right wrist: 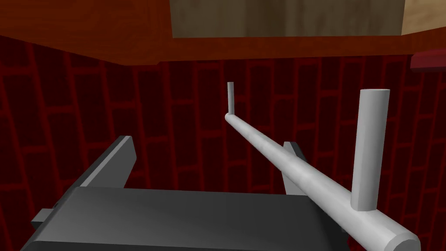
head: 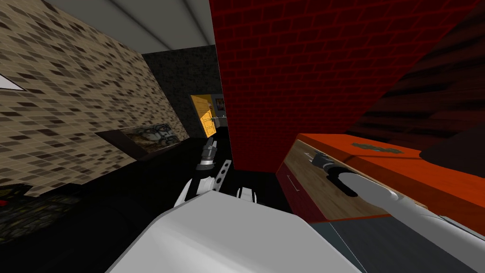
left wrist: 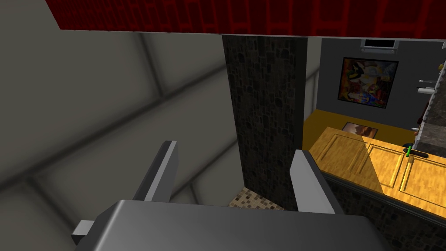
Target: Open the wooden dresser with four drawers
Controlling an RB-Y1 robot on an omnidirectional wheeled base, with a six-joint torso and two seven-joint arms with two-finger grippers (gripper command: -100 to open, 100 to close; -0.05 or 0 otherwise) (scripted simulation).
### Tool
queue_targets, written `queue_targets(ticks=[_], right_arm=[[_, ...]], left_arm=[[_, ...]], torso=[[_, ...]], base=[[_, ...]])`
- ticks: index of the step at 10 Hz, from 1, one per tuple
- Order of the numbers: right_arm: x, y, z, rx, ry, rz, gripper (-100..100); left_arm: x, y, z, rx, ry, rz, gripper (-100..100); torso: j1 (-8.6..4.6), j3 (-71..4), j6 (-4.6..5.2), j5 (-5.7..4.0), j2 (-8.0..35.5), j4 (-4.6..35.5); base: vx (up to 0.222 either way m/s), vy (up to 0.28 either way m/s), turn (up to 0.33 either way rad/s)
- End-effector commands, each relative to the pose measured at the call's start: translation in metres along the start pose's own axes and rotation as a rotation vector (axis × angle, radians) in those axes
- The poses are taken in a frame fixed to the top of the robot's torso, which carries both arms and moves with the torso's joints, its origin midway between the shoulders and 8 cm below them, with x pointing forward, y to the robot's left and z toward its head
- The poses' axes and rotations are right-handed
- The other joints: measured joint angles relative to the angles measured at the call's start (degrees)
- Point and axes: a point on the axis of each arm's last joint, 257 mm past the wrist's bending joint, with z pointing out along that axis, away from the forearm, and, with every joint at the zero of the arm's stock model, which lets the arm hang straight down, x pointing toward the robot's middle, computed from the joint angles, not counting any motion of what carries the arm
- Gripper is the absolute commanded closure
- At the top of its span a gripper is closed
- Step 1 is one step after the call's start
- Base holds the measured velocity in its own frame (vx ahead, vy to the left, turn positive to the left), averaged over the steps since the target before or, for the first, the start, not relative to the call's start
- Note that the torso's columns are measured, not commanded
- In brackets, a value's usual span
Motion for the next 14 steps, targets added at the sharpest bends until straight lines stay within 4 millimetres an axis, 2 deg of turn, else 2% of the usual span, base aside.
queue_targets(ticks=[1, 8, 14], right_arm=[[0.000, 0.006, -0.002, -0.059, -0.030, -0.013, -100], [0.005, 0.021, -0.016, -0.221, -0.096, -0.046, -100], [0.008, 0.031, -0.029, -0.325, -0.132, -0.059, -100]], left_arm=[[0.000, 0.000, 0.000, 0.000, 0.000, 0.000, 0], [0.000, 0.000, 0.000, 0.000, 0.000, 0.000, 0], [0.000, 0.000, 0.000, 0.000, 0.000, 0.000, 0]], torso=[[0.02, -0.01, 0.01, 0.00, -0.03, -0.01], [-0.22, 0.12, 0.27, -0.07, 0.19, 0.03], [0.02, -0.01, 0.01, 0.01, -0.02, -0.01]], base=[[-0.075, -0.030, 0.044], [-0.065, -0.033, 0.045], [-0.054, -0.030, 0.026]])
